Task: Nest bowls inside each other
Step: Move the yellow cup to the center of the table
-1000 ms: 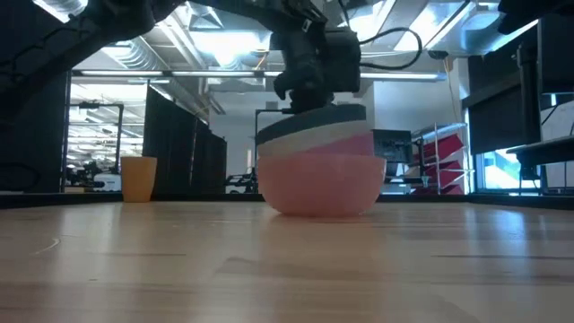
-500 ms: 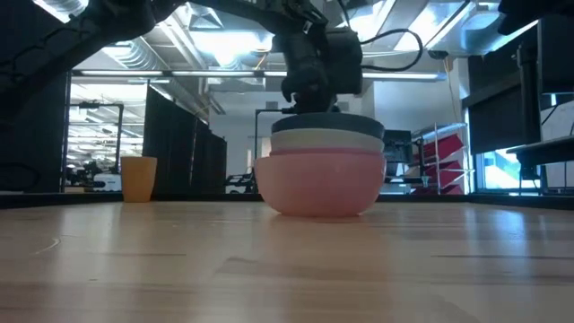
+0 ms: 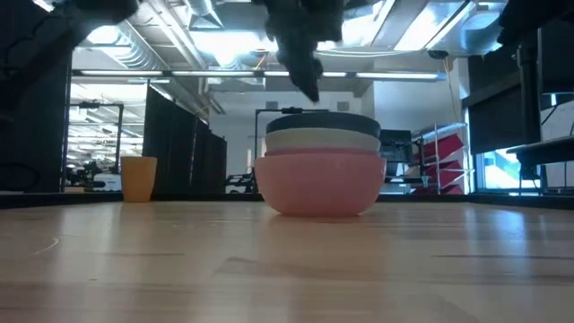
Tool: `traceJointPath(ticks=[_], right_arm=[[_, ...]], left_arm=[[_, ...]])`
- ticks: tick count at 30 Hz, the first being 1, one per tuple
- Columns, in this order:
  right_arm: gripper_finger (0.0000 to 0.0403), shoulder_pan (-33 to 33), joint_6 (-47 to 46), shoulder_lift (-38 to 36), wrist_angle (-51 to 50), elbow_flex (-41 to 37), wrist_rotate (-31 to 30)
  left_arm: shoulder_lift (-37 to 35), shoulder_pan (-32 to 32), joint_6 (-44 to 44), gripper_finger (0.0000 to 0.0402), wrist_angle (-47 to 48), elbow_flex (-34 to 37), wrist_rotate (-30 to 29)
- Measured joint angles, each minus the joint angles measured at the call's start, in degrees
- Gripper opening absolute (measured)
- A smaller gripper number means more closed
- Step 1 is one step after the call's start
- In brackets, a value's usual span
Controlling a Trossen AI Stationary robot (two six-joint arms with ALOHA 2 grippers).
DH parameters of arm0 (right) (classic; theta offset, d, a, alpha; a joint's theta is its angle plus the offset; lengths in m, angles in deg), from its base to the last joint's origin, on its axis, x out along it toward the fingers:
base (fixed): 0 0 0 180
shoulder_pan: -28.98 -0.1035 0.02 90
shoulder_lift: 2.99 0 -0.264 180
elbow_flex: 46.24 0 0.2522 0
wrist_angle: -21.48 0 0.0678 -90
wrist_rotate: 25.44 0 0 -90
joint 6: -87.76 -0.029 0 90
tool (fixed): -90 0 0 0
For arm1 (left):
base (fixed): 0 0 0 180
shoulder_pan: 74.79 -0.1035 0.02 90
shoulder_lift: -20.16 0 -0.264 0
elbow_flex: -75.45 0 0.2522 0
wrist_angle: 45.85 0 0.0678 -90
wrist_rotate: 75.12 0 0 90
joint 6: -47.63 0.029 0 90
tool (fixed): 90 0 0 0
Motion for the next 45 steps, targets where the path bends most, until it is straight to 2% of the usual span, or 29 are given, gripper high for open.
traceJointPath(ticks=[14, 16, 20, 24, 27, 45], right_arm=[[0.0140, -0.02, -0.61, 0.02, 2.37, -2.98, -0.43], [0.0140, 0.00, -0.62, 0.02, 2.63, -3.02, -0.46], [0.0140, -0.02, -0.82, 0.02, 2.71, -3.02, -1.51], [0.0140, 0.50, -2.92, 0.00, 2.11, -3.02, -3.06], [0.0140, 0.81, -3.81, 0.00, 1.32, -3.02, -3.06], [0.0140, 1.25, -6.21, -0.05, 0.26, -3.02, -1.42]], left_arm=[[-16.16, -18.73, -14.62, 0.0143, 8.60, 5.58, -15.78], [-18.14, -23.51, -16.47, 0.0143, 8.81, 8.70, -18.55], [-19.27, -32.52, -19.54, 0.0143, 7.64, 14.71, -19.94], [-19.27, -38.06, -22.13, 0.0143, 6.09, 20.74, -19.37], [-19.27, -39.40, -21.62, 0.0143, 4.66, 25.28, -19.04], [-19.27, -41.33, -24.57, 0.0143, -3.60, 39.74, -17.14]])
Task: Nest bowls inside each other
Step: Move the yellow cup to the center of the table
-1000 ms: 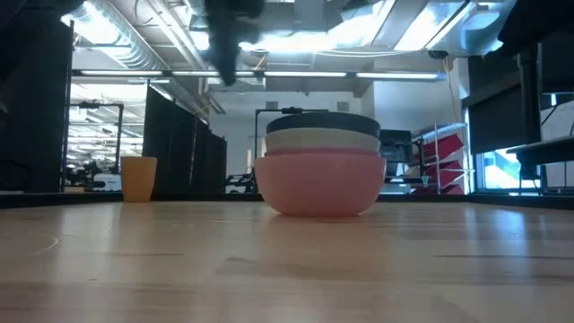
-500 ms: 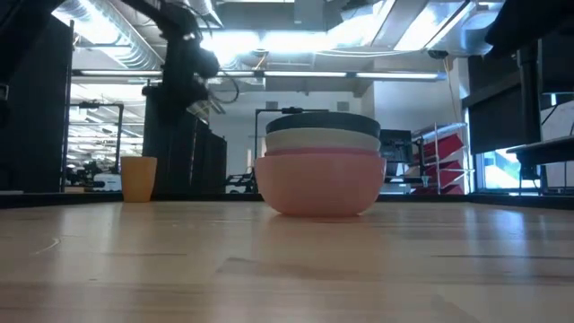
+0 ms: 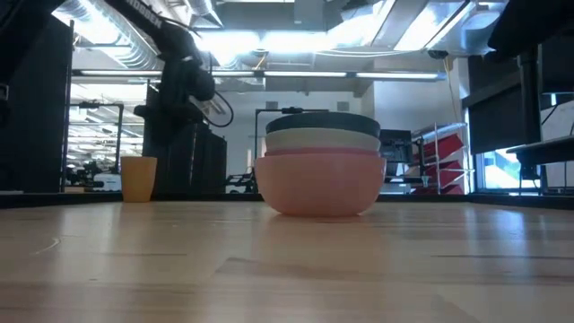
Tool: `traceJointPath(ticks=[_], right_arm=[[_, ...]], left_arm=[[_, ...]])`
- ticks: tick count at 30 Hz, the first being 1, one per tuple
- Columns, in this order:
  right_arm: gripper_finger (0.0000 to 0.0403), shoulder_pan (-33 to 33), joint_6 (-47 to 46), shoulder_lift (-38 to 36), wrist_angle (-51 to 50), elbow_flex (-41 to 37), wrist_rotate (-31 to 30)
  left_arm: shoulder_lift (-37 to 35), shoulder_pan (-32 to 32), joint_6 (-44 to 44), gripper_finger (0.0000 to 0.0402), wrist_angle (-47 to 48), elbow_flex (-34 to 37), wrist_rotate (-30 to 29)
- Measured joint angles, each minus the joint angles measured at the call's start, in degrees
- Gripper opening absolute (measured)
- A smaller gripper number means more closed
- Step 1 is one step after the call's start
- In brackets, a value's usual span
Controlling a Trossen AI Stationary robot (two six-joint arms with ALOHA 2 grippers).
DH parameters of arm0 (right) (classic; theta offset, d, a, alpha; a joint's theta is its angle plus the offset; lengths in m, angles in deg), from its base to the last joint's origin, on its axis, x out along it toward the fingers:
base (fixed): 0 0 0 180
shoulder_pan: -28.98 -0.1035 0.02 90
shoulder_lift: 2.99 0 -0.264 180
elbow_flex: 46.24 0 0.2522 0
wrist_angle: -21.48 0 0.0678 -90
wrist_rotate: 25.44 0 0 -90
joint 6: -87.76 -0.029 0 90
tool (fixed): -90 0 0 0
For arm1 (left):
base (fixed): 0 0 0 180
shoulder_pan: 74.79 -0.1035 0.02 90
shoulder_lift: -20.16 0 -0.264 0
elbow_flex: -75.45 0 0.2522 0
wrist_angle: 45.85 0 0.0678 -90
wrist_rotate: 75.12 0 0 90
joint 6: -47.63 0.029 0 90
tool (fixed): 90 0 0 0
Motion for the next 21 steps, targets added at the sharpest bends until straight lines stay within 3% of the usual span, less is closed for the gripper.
traceJointPath(ticks=[21], right_arm=[[0.0140, 0.00, -1.00, -0.03, 0.05, 0.01, 0.94]], left_arm=[[0.00, -3.16, 1.01, 0.0140, -3.04, 4.02, -0.69]])
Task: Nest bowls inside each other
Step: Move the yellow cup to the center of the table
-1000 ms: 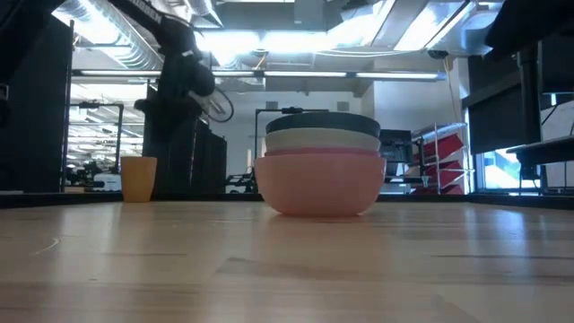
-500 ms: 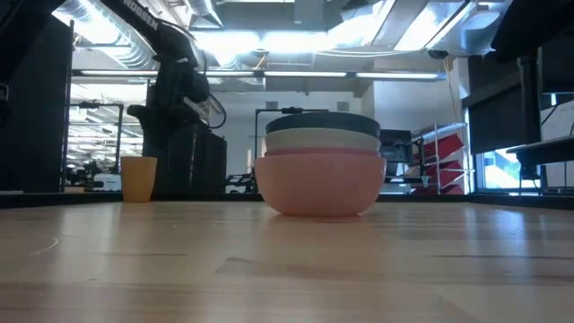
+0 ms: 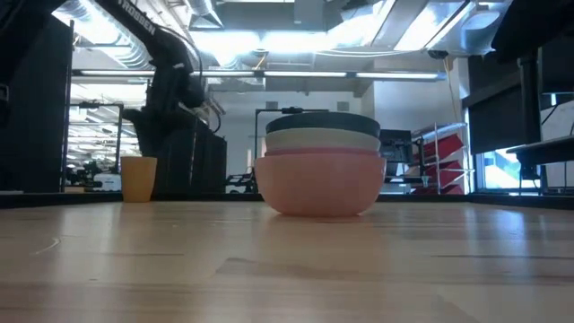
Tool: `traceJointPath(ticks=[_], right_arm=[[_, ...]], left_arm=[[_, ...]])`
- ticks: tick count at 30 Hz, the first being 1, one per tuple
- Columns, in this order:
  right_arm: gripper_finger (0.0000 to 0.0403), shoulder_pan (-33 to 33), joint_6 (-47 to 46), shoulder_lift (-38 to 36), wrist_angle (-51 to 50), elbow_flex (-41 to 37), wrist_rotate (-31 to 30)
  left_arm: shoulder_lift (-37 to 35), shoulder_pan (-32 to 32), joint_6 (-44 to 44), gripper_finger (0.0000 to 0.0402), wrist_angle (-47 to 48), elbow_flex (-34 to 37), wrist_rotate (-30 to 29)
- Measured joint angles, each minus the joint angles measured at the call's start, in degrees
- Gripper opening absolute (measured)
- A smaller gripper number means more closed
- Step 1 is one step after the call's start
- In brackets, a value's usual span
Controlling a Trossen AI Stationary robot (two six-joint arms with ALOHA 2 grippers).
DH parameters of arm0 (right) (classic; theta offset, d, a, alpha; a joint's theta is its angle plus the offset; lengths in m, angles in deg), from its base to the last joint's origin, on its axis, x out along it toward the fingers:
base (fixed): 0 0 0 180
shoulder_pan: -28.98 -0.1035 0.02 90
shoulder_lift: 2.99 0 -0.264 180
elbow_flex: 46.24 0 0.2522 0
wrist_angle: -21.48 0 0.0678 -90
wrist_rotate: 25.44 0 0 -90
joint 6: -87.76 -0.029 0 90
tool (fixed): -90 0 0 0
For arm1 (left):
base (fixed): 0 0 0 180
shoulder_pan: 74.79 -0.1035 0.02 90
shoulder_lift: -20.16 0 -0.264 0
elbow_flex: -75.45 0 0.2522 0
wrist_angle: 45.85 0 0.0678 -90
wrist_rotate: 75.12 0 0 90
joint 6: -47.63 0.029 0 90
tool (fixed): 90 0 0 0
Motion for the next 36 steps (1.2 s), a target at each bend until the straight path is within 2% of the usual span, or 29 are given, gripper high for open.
traceJointPath(ticks=[9, 13, 17, 20, 36], right_arm=[[0.0140, 0.00, -0.26, -0.01, 0.56, 0.01, 0.08], [0.0140, 0.00, -0.25, -0.01, 1.20, 0.03, 1.02], [0.0140, 0.00, -0.24, -0.01, 1.44, 0.04, 1.53], [0.0140, 0.00, -0.22, -0.01, 1.44, 0.16, 1.51], [0.0140, 4.74, 9.86, -3.01, -2.83, 0.21, 1.07]], left_arm=[[0.00, -0.54, 1.53, 0.0132, -3.94, 3.45, -0.39], [0.15, -1.13, 3.60, 0.0086, -4.71, 3.79, 0.58], [0.28, -1.46, 5.34, 0.0021, -5.81, 7.14, 2.62], [0.26, -0.89, 5.99, 0.0004, -6.66, 9.63, 4.72], [-9.95, 34.62, 8.51, 0.0000, -1.04, 10.43, 5.67]])
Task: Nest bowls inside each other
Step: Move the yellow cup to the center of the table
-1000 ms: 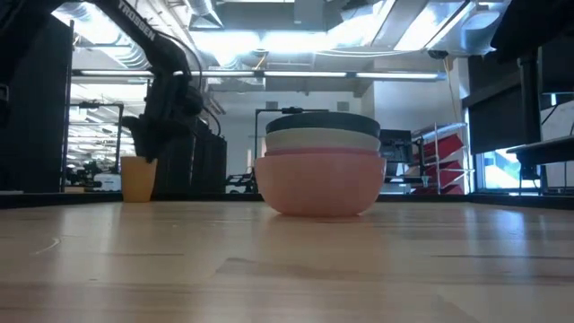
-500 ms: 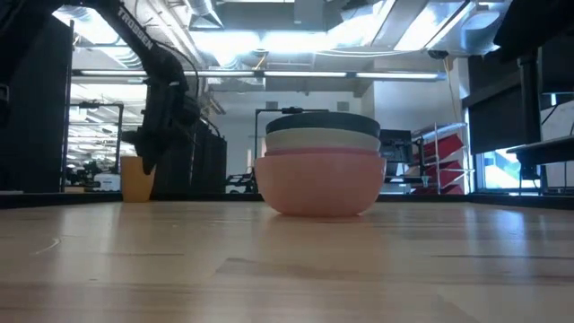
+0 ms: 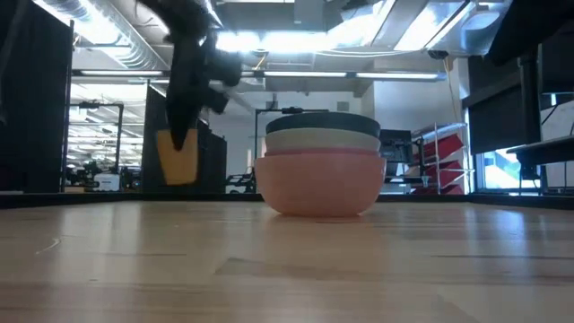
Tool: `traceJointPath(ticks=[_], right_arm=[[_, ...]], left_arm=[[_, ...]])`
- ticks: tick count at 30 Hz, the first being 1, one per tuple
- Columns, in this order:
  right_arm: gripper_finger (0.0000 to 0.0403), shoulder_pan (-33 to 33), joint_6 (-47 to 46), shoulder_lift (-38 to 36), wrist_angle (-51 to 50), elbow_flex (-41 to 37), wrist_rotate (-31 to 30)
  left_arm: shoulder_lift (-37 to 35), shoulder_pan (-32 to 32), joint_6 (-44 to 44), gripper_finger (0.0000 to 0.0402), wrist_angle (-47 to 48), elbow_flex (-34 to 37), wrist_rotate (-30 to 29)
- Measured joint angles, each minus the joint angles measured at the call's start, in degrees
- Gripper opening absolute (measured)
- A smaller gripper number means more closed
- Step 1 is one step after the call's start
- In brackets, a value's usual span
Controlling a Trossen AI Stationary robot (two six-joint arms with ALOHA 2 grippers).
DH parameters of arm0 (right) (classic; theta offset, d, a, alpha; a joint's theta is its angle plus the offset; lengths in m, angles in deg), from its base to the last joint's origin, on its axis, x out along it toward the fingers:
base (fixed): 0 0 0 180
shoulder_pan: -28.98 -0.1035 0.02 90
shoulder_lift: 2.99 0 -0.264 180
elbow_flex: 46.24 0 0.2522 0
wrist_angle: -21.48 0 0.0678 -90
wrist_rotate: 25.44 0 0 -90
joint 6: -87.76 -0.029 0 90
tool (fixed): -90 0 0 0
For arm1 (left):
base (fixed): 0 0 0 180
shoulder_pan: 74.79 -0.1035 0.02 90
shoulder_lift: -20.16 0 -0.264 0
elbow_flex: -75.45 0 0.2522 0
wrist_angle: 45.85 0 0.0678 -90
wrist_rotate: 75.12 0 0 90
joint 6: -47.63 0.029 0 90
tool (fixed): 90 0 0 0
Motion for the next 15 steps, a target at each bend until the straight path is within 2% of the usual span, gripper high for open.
traceJointPath(ticks=[9, 12, 15], right_arm=[[0.0140, 3.56, 6.78, -2.21, -0.56, 0.00, -0.06], [0.0140, 3.53, 7.30, -2.31, -0.58, 0.00, -0.04], [0.0140, 3.39, 7.30, -2.38, -0.51, 0.00, 0.03]], left_arm=[[-2.10, 22.90, -6.85, 0.0000, 4.86, 0.06, 3.06], [-1.58, 26.06, -7.72, 0.0000, 1.40, 0.06, 5.32], [0.07, 26.50, -8.03, 0.0000, -2.12, 0.06, 7.25]])
